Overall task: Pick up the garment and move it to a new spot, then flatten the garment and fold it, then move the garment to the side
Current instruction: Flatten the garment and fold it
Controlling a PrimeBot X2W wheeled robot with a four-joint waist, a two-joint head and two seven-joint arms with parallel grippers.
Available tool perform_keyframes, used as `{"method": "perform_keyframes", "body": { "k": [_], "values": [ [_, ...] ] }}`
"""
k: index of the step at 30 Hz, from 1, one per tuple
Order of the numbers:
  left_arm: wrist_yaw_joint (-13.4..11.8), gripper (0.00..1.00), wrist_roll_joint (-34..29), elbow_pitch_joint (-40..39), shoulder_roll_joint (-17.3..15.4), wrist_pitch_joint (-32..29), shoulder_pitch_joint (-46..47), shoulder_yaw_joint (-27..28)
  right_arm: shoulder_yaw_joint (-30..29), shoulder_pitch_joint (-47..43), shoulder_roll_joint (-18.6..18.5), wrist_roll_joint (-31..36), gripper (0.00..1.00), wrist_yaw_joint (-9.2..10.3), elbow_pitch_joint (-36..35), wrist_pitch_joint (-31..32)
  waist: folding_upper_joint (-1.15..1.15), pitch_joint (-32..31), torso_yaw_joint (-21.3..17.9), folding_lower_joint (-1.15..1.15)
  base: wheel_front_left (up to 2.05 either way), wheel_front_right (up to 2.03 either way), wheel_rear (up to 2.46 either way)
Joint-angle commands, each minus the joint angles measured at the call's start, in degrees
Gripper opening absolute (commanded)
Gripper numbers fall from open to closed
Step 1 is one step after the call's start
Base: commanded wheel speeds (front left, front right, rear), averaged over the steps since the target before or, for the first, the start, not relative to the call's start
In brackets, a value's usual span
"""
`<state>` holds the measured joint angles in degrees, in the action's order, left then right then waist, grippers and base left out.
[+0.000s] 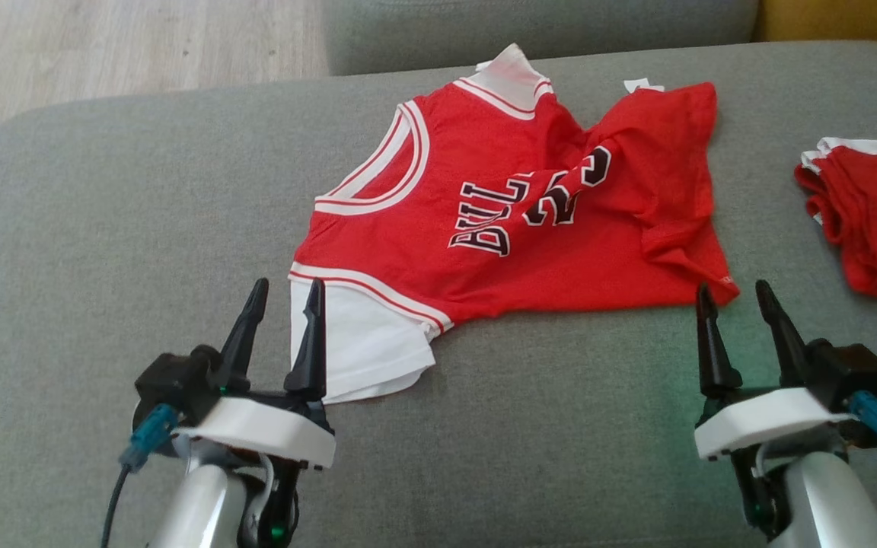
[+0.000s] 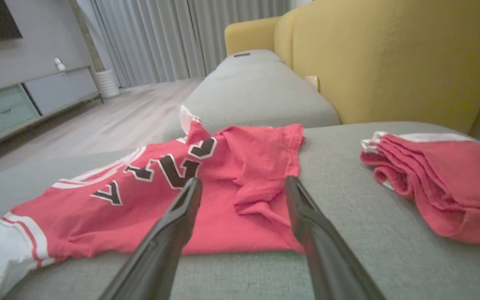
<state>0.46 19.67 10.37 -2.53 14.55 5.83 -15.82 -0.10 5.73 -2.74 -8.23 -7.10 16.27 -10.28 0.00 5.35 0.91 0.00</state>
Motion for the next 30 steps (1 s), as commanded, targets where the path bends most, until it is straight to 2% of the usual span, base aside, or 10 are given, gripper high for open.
{"method": "perform_keyframes", "body": {
  "k": [1, 9, 14, 28, 29, 30],
  "values": [
    [0.1, 1.0, -0.4, -2.0, -0.3, 0.4, 2.0, 1.6, 0.6, 2.9, -0.2, 1.3, 1.0, -0.39, -0.6, 0.6, 0.0, 0.5, 0.3, 0.0, 0.0, 0.0, 0.0],
    [0.4, 1.0, -0.5, -1.8, -0.3, 0.4, 3.1, 0.9, -6.6, 8.7, -0.1, 8.7, 1.0, -0.39, 7.9, 5.3, 0.0, 3.1, 2.5, 0.0, 0.0, 0.0, 0.0],
    [0.5, 1.0, -0.5, -1.6, -0.3, 0.4, 3.7, 0.9, -11.4, 11.4, -0.1, 11.0, 1.0, -0.39, 14.7, 8.0, 0.0, 4.4, 4.1, 0.0, 0.0, 0.0, 0.0],
    [0.7, 1.0, -1.2, -1.2, -0.3, 0.4, 4.8, 1.1, -13.3, 18.5, -0.1, 12.0, 1.0, -0.39, 25.4, 2.2, 0.0, 5.7, 3.8, 0.0, 0.0, 0.0, 0.0],
    [0.7, 1.0, -1.2, -1.1, -0.3, 0.4, 4.9, 1.0, -13.4, 18.9, -0.1, 11.9, 0.86, -0.39, 26.0, 1.9, 0.0, 5.7, 3.7, 0.0, 0.0, 0.0, 0.0],
    [0.7, 1.0, -1.2, -1.1, -0.3, 0.4, 4.9, 1.0, -13.5, 19.4, -0.1, 11.8, 0.0, -0.39, 26.6, 1.6, 0.0, 5.7, 3.6, 0.0, 0.0, 0.0, 0.0]
  ]
}}
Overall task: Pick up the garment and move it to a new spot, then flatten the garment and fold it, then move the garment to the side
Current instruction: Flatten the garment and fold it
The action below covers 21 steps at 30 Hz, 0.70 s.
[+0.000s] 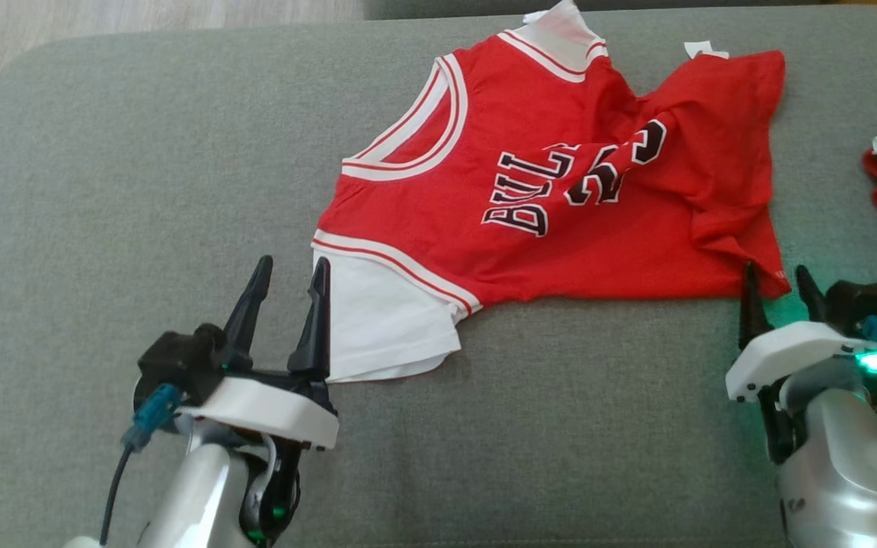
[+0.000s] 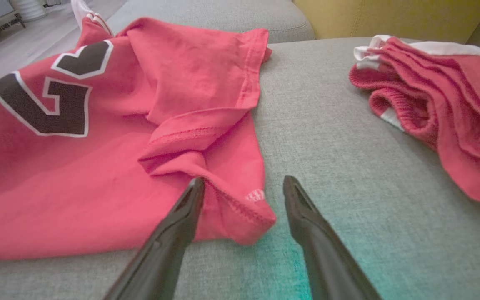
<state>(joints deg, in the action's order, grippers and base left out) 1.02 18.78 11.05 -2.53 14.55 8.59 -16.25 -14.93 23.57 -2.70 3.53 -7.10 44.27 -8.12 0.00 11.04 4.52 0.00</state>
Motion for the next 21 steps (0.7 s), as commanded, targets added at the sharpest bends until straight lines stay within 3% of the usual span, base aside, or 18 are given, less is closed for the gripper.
{"method": "perform_keyframes", "body": {
  "k": [1, 10, 21],
  "values": [
    [0.1, 1.0, -0.3, -1.7, -0.3, 0.4, 2.2, 1.4, 1.4, 1.9, -0.2, 0.0, 0.0, -0.39, -0.9, -0.9, 0.0, -0.2, -0.2, 0.0, 0.0, 0.0, 0.0],
    [-0.2, 1.0, -0.1, -1.0, -0.3, 0.4, 1.1, 1.7, 3.0, 1.4, -0.2, -5.2, 0.0, -0.39, -1.0, -3.5, 0.0, -2.4, -2.1, 0.0, 0.0, 0.0, 0.0],
    [-0.5, 1.0, 0.3, -1.2, -0.3, 0.4, -1.1, 2.0, 6.0, -8.6, -0.2, -14.1, 0.0, -0.39, -12.9, 0.4, 0.0, -5.0, -5.2, 0.0, 0.0, 0.0, 0.0]
  ]
}}
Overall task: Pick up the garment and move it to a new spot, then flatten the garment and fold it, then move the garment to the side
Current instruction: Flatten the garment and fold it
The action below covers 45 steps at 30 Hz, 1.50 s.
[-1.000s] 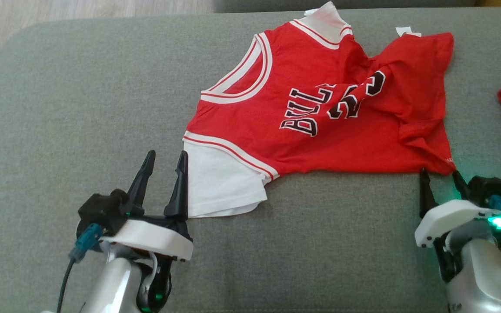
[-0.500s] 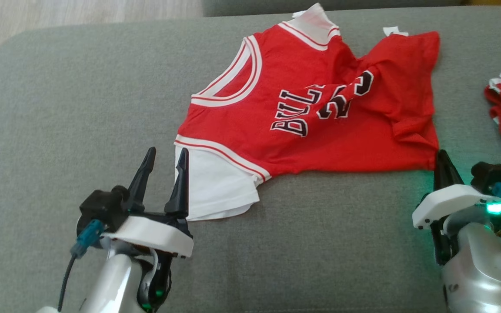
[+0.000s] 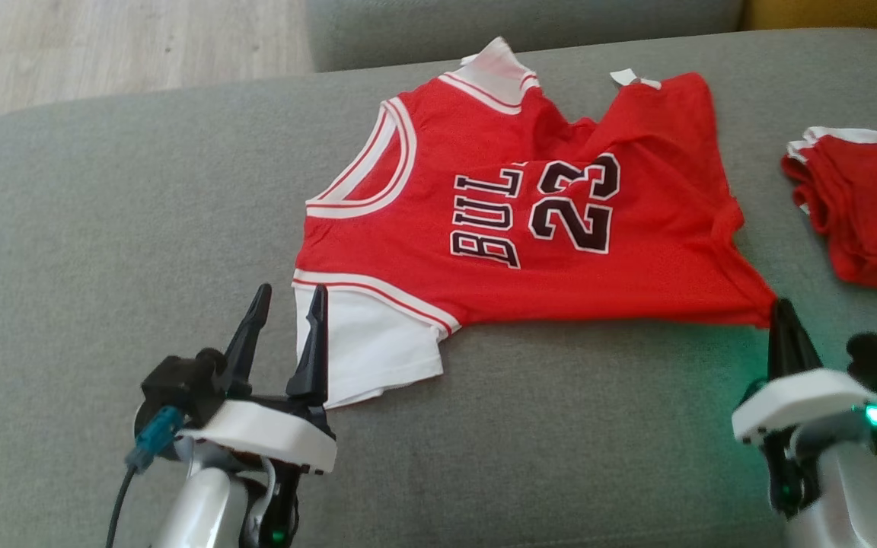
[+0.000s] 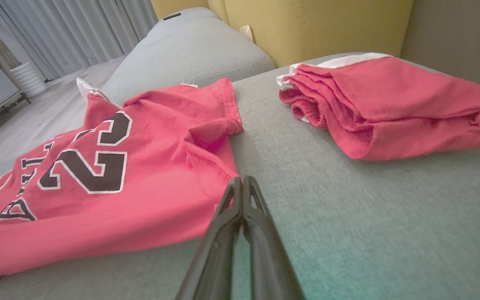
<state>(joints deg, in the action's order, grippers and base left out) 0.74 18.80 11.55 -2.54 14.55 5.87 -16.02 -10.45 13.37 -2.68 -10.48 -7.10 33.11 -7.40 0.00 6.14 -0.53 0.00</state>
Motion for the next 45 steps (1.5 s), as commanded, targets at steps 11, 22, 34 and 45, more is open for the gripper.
{"method": "perform_keyframes", "body": {
  "k": [11, 22, 34, 45],
  "values": [
    [-0.1, 1.0, -0.2, 0.9, -0.3, 0.4, 1.5, 0.6, 2.6, -3.6, -0.2, -2.7, 0.0, -0.39, -10.7, 5.0, 0.0, -0.4, -0.7, 0.0, 0.0, 0.0, 0.0],
    [-4.1, 1.0, -2.7, 14.7, -0.3, 0.4, 2.6, -0.9, 3.0, -4.8, -0.2, -2.7, 0.0, -0.39, -13.3, 6.6, 0.0, -0.5, -1.1, 0.0, 0.0, 0.0, 0.0],
    [-5.4, 1.0, -1.3, 24.5, -0.3, -4.3, 6.5, -3.4, 2.9, -4.2, -0.2, -2.5, 0.0, -0.39, -14.4, 7.0, 0.0, 0.6, -1.2, 0.0, 0.0, 0.0, 0.0],
    [-2.0, 0.0, 0.4, 25.7, -0.4, -5.7, 8.4, -5.2, 2.7, -3.0, -0.2, -1.8, 0.0, -0.39, -14.1, 6.9, 0.0, 0.7, -1.0, 0.0, 0.0, 0.0, 0.0]
  ]
}}
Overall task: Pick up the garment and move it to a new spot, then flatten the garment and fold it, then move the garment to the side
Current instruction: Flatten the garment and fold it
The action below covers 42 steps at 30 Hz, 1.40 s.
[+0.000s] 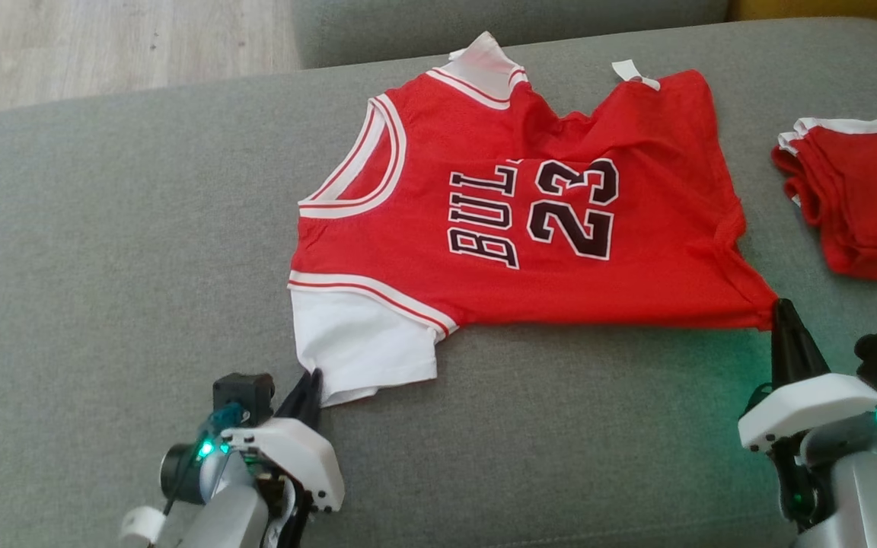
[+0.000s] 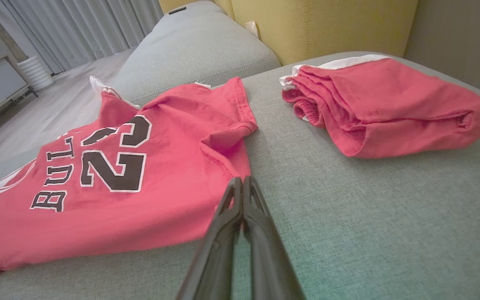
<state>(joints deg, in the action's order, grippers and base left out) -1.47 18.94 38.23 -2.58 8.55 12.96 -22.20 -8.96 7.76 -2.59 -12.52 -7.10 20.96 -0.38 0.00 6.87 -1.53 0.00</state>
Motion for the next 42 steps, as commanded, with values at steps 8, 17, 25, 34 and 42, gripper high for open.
{"method": "perform_keyframes", "body": {
  "k": [8, 17, 25, 34, 42],
  "values": [
    [2.4, 0.0, 2.4, -7.5, -0.4, 5.6, 2.2, 3.0, 1.7, 3.8, -0.3, 1.4, 0.0, -0.39, -3.5, -0.1, 0.0, -1.4, 0.7, 0.0, 0.0, 0.0, 0.0],
    [5.0, 0.0, 2.9, -27.9, -0.3, 6.4, 3.4, 10.3, 6.2, 8.8, -0.3, 3.0, 0.0, -0.39, -9.9, 1.4, 0.0, -3.6, 0.3, 0.0, 0.0, 0.0, 0.0],
    [4.9, 0.0, 5.7, -40.3, -0.3, 6.4, 10.7, 16.0, 10.8, 19.5, -4.6, 0.7, 0.0, -0.39, -16.6, 6.3, 0.0, -6.7, 0.1, 0.0, 0.0, 0.0, 0.0],
    [0.7, 0.0, 10.1, -50.1, -0.3, 6.4, 12.0, 19.3, 10.2, 18.6, -5.4, -3.4, 0.0, -0.39, -27.9, 14.1, 0.0, -8.1, 0.8, 0.0, 0.0, 0.0, 0.0],
    [-1.2, 0.0, 10.9, -57.8, -2.3, 0.1, 15.0, 19.6, 6.4, 15.9, -2.3, -4.8, 0.0, -0.39, -39.8, 25.0, 0.0, -3.3, 1.6, 0.0, 0.0, 0.0, 0.0]
  ]
}}
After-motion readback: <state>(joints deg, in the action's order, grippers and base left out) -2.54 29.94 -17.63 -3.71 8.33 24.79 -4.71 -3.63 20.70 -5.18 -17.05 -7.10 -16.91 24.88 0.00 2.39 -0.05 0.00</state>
